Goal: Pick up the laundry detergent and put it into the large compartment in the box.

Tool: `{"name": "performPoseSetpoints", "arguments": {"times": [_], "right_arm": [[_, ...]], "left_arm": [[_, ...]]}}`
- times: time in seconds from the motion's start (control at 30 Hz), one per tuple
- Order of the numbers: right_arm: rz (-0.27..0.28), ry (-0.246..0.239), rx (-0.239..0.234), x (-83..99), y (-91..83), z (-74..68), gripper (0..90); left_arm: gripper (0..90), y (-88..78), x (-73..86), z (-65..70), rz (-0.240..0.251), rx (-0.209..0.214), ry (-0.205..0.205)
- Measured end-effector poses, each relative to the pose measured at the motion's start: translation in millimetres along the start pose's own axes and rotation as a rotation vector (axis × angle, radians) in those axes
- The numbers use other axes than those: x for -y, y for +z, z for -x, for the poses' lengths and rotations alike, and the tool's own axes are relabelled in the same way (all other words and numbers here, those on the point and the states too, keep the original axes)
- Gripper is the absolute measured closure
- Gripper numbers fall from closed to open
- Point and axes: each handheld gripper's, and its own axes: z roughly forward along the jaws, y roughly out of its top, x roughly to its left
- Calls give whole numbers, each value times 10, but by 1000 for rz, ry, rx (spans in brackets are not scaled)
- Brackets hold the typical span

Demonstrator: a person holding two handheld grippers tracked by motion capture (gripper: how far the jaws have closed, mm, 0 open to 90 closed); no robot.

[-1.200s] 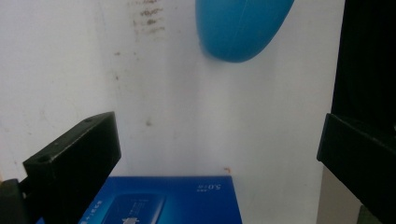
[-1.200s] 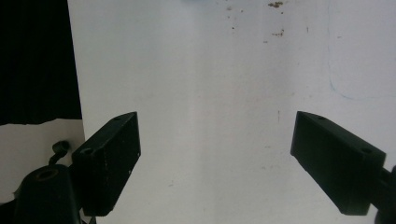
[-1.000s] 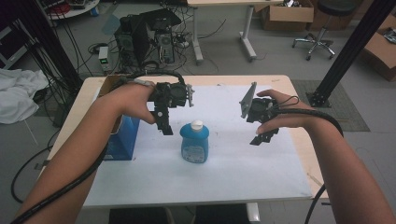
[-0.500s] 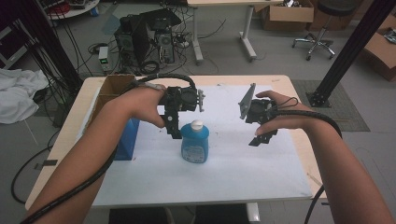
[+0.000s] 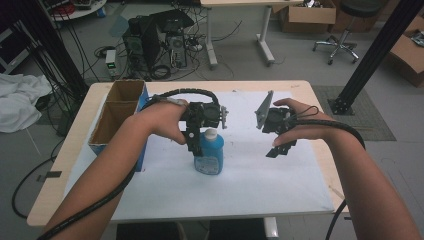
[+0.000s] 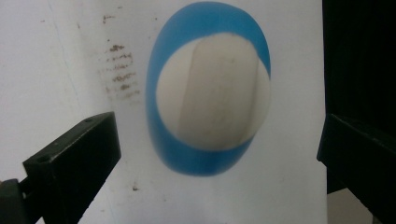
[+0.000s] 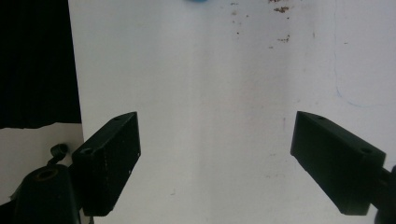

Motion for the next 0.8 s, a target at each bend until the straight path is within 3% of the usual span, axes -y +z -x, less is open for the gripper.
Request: {"name": "performPoseSetpoints", "arguments": {"times": [0.5,0.8], "right_arm": [[1,13,-7,69,48,1,161],[-2,13,-12,65,67,7,161]], "left_arm": [[1,151,-74,-15,33,-26,42],[1,223,-73,-14,36,-30,45]]}}
